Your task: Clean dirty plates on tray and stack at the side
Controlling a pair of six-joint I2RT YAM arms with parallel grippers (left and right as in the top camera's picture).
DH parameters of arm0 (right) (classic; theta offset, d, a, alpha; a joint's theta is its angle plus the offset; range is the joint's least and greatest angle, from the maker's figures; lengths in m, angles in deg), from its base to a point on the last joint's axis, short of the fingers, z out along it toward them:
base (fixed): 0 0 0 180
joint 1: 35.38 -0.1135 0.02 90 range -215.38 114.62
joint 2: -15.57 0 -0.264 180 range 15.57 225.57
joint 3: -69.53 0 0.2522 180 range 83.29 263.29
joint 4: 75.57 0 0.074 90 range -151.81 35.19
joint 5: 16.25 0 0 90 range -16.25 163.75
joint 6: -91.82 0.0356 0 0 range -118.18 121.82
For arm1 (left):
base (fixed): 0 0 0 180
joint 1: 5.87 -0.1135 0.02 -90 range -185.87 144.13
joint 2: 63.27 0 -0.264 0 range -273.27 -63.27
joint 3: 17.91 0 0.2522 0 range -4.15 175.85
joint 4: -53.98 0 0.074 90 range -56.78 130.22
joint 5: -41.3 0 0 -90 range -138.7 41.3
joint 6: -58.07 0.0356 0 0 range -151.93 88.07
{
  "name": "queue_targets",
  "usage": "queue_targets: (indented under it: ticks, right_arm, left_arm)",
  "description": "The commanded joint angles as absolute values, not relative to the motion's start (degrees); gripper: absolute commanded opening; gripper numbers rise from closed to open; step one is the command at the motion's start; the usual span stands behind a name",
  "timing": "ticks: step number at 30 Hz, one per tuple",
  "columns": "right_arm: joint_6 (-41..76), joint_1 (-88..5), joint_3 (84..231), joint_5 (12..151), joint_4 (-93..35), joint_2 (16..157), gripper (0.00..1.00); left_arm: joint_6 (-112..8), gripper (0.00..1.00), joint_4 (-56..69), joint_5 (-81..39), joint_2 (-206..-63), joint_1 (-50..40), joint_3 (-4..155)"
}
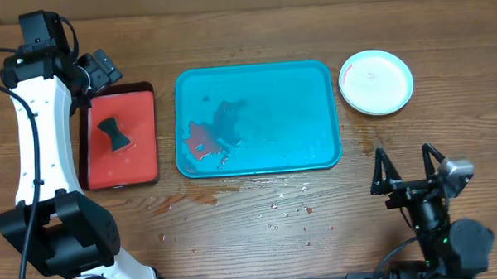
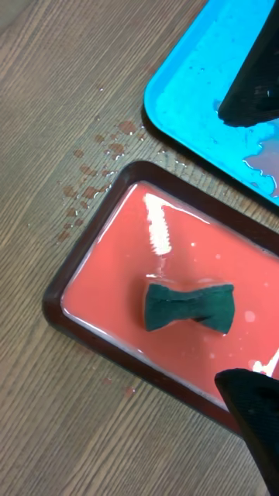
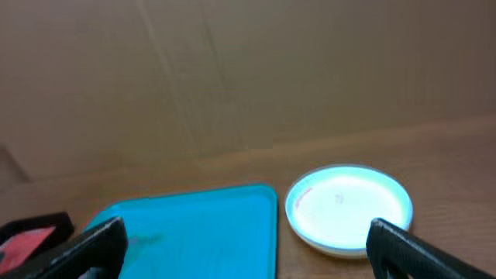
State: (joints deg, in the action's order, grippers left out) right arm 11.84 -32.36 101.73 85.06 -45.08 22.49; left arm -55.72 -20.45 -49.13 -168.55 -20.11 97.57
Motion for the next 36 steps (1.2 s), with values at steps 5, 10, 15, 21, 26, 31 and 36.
queue_targets:
  ticks: [5, 10, 15, 21, 26, 31, 36]
  right_arm:
    - [10.09, -31.98, 89.82, 87.56, -58.08, 15.74, 1.0]
    - [10.07, -32.12, 85.34, 87.36, -63.48, 15.74, 1.0]
    - [8.8, -33.17, 83.74, 85.76, -61.16, 15.74, 1.0]
    - [8.85, -33.49, 83.74, 84.78, -58.21, 15.74, 1.0]
    - [8.85, -33.49, 83.74, 84.78, -58.23, 15.74, 1.0]
    - [8.85, -33.49, 83.74, 84.78, -58.23, 15.74, 1.0]
    - [8.85, -33.49, 83.74, 84.78, -58.23, 15.74, 1.0]
  left_arm:
    - [-55.26, 1.0, -20.45, -48.89, -169.01, -19.71, 97.89]
    - [-55.26, 1.0, -20.45, -48.89, -169.01, -19.71, 97.89]
    - [-55.26, 1.0, -20.45, -48.91, -169.01, -19.71, 97.89]
    - [-55.26, 1.0, -20.45, -48.89, -169.01, -19.71, 97.89]
    - [-55.26, 1.0, -20.45, -48.89, -169.01, -19.71, 97.89]
    - [-55.26, 1.0, -20.45, -48.89, -169.01, -19.71, 97.89]
    - [-55.26, 1.0, -20.45, -48.91, -169.01, -19.71, 97.89]
